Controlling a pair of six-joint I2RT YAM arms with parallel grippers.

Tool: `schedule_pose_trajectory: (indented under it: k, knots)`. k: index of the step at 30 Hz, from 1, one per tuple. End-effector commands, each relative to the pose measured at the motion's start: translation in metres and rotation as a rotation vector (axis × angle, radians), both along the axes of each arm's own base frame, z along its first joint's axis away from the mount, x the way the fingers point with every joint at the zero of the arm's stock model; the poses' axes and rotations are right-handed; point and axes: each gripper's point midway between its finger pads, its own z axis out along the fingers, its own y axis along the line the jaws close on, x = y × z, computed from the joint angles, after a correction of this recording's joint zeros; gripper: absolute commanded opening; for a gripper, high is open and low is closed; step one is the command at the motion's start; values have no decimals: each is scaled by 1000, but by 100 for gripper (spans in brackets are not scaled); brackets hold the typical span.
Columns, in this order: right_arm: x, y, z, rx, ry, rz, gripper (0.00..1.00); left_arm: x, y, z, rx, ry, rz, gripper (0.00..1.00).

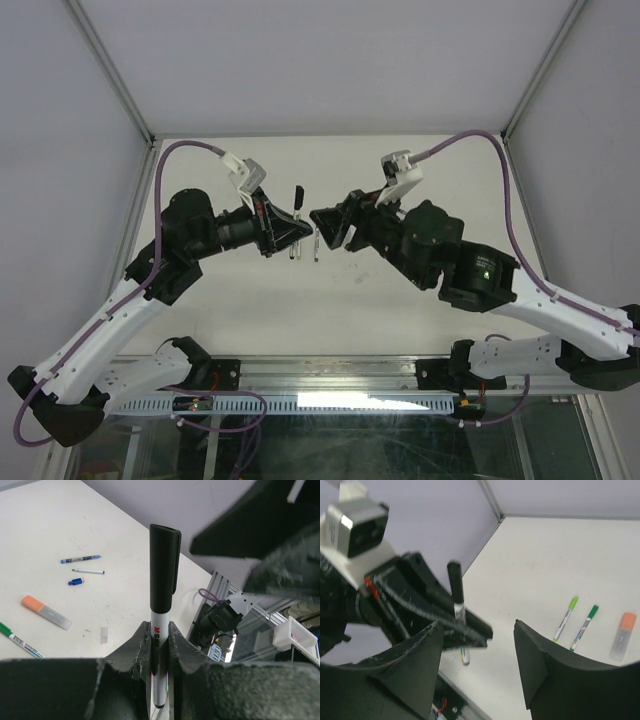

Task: Insert the pens into the pen caps
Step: Press the pen cap onto the pen.

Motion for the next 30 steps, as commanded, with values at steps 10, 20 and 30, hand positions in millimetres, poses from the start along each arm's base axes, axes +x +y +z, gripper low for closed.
schedule_pose_trajectory:
  k: [10,20,30]
  knots:
    - [43,29,57,103,-48,162,63,-6,-4,7,-34,-30,-48,0]
    - [44,51,47,105,-20,233,54,-5,-7,2,-27,-19,-59,0]
    - [49,60,40,89,-1,245,41,-5,-9,-1,-23,-14,-67,0]
